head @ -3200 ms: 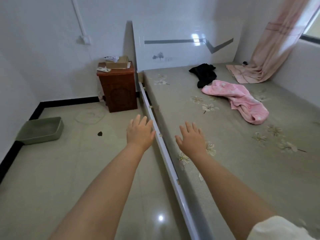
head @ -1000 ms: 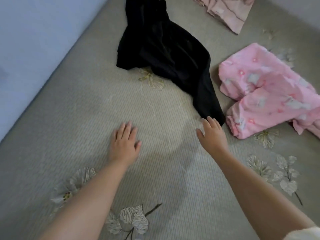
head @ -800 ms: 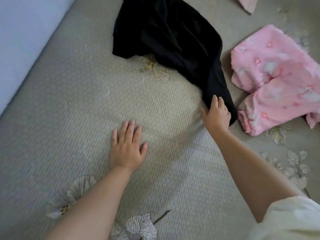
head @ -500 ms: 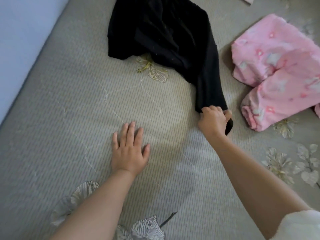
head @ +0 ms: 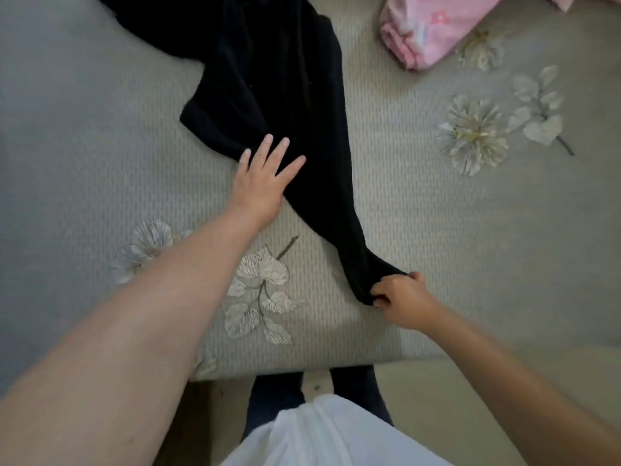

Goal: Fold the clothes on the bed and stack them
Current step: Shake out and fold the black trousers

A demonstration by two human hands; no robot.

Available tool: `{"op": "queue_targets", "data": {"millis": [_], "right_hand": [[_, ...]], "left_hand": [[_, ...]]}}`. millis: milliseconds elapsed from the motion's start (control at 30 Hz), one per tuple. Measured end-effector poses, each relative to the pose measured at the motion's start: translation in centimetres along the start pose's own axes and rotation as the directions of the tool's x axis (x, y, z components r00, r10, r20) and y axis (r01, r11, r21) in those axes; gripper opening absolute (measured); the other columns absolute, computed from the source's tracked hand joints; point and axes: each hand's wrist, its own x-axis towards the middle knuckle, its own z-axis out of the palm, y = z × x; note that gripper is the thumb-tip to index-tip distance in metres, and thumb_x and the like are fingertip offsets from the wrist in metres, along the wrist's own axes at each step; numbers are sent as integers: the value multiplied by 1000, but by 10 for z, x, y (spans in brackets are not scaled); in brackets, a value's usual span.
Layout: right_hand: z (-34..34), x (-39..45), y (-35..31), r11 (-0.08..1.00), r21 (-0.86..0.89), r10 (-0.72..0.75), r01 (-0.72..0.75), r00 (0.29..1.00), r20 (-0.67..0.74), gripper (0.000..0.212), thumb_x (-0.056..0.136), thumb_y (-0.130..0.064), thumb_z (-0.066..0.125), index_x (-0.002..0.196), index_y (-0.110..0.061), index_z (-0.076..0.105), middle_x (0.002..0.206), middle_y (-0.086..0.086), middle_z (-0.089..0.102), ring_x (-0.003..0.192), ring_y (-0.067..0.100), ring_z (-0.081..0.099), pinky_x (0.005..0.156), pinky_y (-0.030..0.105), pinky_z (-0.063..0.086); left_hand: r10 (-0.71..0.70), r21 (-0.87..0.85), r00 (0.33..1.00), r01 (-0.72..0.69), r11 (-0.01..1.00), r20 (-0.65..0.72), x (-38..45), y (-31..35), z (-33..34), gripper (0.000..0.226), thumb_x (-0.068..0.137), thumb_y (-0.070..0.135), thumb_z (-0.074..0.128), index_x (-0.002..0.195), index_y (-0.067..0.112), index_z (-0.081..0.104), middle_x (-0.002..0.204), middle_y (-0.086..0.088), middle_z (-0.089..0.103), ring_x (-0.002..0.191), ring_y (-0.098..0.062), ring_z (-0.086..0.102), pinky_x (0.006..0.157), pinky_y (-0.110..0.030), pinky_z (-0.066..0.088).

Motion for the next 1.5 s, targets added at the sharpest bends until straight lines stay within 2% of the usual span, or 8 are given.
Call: {"op": "queue_targets", "data": {"millis": [233, 400, 600, 733, 933, 1067, 1200, 1500], "right_hand": [[-6, -51, 116, 736, 613, 445, -288, 888, -118, 25, 94, -6, 43, 114, 2, 57, 100, 14, 60, 90, 23, 53, 71, 24, 37], [6, -61, 154, 729, 332, 665, -598, 734, -138, 20, 88, -6, 47, 107, 0, 51, 109, 20, 58, 98, 34, 55, 82, 37, 40], [10, -23, 105, 999, 9, 46, -49, 840, -540, 60, 85, -30, 59, 138, -11, 38, 138, 14, 41, 127, 29, 38, 107, 46, 22], [4, 14, 77, 991, -116, 1, -63, 880, -475, 41, 92, -31, 48, 132, -20, 44, 127, 5, 51, 116, 24, 46, 99, 40, 23], [-21, 6, 120, 996, 50, -15, 73, 690, -723, 13, 85, -7, 57, 93, -3, 67, 85, 13, 68, 79, 31, 62, 78, 35, 26], [-21, -37, 156, 980, -76, 138, -182, 909, -394, 20, 87, -13, 51, 104, -14, 62, 100, 5, 66, 96, 25, 61, 83, 33, 31], [-12, -62, 164, 864, -388, 291, -320, 947, -134, 24, 83, -14, 46, 101, -20, 60, 100, 0, 59, 98, 20, 57, 82, 31, 28], [4, -11, 47, 948, -289, -232, 136, 915, -330, 66, 82, -52, 55, 136, -18, 39, 133, 7, 43, 121, 26, 41, 96, 39, 32]], "left_hand": [[-119, -7, 978, 122, 993, 170, -33, 108, 12, 26, 86, -4, 38, 107, 1, 54, 103, -16, 60, 100, -31, 52, 86, -32, 32], [-3, -53, 868, 34, 998, 497, -70, 159, 21, 24, 93, 9, 35, 109, 6, 53, 106, -13, 62, 100, -29, 56, 87, -31, 36], [-169, -179, 984, 158, 971, -49, -89, 152, 26, 40, 83, -5, 52, 123, -5, 51, 127, -26, 50, 122, -41, 44, 96, -48, 38], [-380, -32, 925, 381, 924, 21, -57, 110, 24, 53, 91, 9, 51, 141, 13, 33, 153, -12, 16, 142, -29, 5, 113, -45, 9], [-375, -17, 922, 378, 925, 95, -24, 90, 15, 26, 98, 16, 36, 105, 5, 59, 108, -14, 61, 108, -28, 52, 110, -37, 13], [-160, -229, 900, 270, 935, 405, -60, 142, 4, 24, 96, 21, 42, 104, 6, 58, 108, -15, 63, 103, -30, 55, 82, -30, 37], [-6, -596, 802, 449, 665, 597, -112, 173, 6, 14, 91, 16, 52, 96, 7, 62, 101, -8, 67, 97, -19, 62, 67, -15, 41], [-759, -656, 543, 726, 208, 360, -114, 128, 34, 44, 88, 19, 58, 126, 2, 46, 118, -14, 56, 113, -27, 50, 93, -32, 37]]}}
